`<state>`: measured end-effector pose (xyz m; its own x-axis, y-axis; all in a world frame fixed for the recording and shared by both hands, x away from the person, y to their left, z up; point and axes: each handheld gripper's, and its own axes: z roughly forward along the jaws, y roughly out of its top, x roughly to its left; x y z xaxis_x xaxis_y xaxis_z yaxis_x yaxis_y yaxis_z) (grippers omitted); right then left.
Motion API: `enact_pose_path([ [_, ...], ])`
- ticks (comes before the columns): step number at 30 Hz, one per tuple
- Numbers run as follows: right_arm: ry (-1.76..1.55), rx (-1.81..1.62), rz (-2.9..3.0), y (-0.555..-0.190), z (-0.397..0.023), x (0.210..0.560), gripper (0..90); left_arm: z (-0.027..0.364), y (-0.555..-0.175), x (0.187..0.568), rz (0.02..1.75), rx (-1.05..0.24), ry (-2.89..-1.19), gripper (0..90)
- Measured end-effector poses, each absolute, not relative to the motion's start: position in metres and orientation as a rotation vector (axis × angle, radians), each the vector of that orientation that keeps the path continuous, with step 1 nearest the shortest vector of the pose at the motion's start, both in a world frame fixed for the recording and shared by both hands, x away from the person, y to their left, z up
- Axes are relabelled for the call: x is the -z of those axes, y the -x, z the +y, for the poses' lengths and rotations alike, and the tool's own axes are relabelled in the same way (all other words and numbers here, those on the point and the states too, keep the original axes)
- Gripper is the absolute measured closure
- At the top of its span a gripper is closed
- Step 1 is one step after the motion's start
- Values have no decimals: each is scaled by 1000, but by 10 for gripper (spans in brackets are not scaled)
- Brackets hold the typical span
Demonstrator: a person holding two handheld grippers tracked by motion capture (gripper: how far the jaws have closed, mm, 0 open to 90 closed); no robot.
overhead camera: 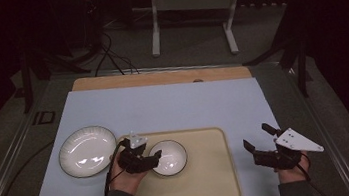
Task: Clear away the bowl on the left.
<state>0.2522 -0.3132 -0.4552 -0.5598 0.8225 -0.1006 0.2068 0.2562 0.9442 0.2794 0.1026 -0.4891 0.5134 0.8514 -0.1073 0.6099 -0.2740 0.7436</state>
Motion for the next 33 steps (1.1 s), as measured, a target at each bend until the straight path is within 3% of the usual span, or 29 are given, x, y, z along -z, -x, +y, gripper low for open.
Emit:
enact_pose_path([
  [18, -940, -1317, 1920, -252, -315, 455, 148, 138, -262, 452, 1105, -558, -1900, 346],
  [33, -949, -1325, 1915, -252, -316, 454, 148, 192, -253, 437, 1197, -662, -1774, 344],
])
